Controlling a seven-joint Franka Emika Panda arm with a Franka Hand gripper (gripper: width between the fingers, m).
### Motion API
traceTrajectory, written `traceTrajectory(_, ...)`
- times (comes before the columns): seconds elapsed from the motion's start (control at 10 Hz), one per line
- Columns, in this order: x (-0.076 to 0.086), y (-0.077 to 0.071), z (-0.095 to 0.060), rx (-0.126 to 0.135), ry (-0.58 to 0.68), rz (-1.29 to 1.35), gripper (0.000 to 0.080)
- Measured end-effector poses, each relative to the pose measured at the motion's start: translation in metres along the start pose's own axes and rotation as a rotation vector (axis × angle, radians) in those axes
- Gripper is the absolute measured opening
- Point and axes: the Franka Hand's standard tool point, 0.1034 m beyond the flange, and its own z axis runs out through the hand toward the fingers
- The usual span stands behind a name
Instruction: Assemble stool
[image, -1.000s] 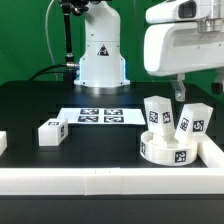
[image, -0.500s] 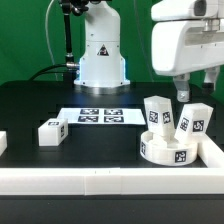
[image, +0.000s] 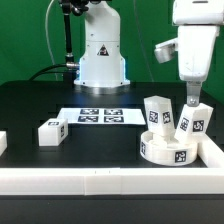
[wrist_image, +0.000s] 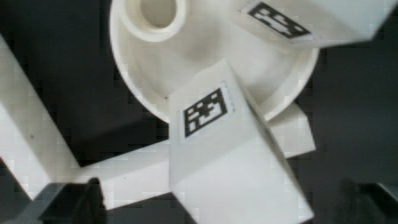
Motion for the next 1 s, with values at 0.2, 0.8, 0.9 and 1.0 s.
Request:
traceTrajectory(0.2, -0.003, 0.000, 0.003, 0.001, -0.011, -0.135, 0.0649)
traceTrajectory(0.8, -0.008, 0.001, 0.015, 0.003, -0.072, -0.486, 0.0649)
traceTrajectory(0.9, -0.007, 0.000, 0.015, 0.003, -0.073, -0.470, 0.0649)
traceTrajectory(1.0, -0.006, -0.001, 0.016, 0.003, -0.074, -0.462, 0.0527)
